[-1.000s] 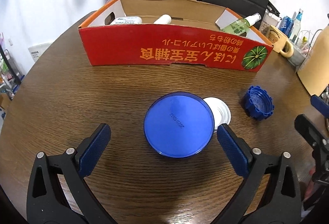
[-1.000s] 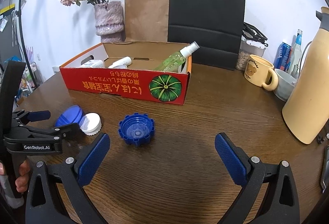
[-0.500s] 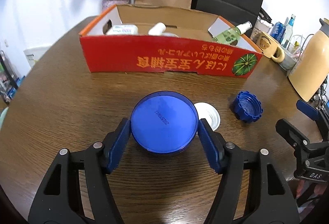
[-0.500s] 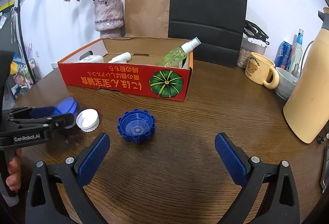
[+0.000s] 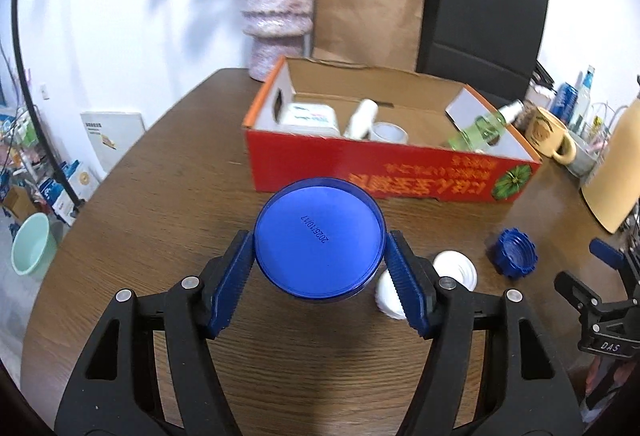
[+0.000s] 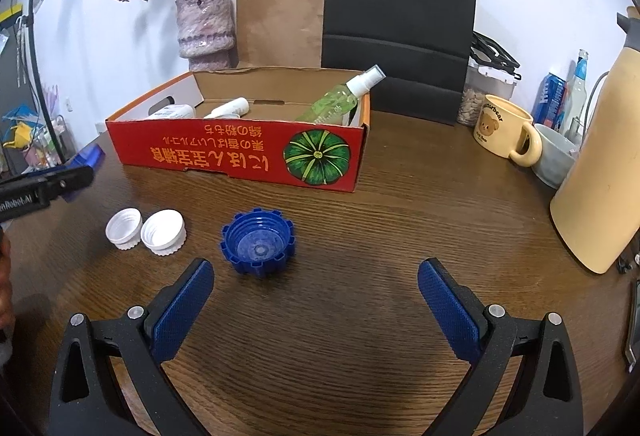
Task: Organize rigid objects
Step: 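Close the left tool on the large blue lid while the right tool grasps the blue cap, then carry the blue lid and blue cap with both tools over the red box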
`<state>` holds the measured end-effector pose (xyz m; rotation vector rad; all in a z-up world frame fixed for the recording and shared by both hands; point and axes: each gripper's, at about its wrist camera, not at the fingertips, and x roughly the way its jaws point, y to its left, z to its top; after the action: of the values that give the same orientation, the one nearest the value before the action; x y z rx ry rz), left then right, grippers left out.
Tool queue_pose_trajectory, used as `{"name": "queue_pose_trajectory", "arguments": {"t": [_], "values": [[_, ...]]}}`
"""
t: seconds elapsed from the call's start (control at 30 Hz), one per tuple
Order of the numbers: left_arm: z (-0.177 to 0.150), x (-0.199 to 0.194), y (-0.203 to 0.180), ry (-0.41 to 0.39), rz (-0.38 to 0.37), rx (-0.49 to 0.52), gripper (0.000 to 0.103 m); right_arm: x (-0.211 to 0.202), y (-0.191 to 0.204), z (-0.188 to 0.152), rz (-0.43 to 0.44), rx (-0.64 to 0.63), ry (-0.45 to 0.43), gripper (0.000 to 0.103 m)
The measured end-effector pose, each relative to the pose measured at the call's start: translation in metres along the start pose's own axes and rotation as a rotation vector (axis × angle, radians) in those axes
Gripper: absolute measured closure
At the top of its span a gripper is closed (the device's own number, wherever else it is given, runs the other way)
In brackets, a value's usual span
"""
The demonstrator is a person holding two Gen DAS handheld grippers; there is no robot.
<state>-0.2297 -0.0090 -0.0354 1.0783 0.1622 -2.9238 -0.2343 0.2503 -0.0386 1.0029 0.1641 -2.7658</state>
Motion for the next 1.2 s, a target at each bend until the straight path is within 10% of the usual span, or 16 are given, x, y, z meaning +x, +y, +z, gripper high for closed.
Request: {"name": "queue_pose_trajectory", "arguments": {"t": [1.1,1.2], "values": [[0.003,0.0,0.024,-0.017,0.053,0.02,0.04,0.063,0.032,0.015,0.014,-0.043,0.2,0.0],[0.003,0.0,0.024,-0.018,0.051,0.024,0.04,0.062,0.037,0.015,0.025,-0.056,0.197,0.013]]}}
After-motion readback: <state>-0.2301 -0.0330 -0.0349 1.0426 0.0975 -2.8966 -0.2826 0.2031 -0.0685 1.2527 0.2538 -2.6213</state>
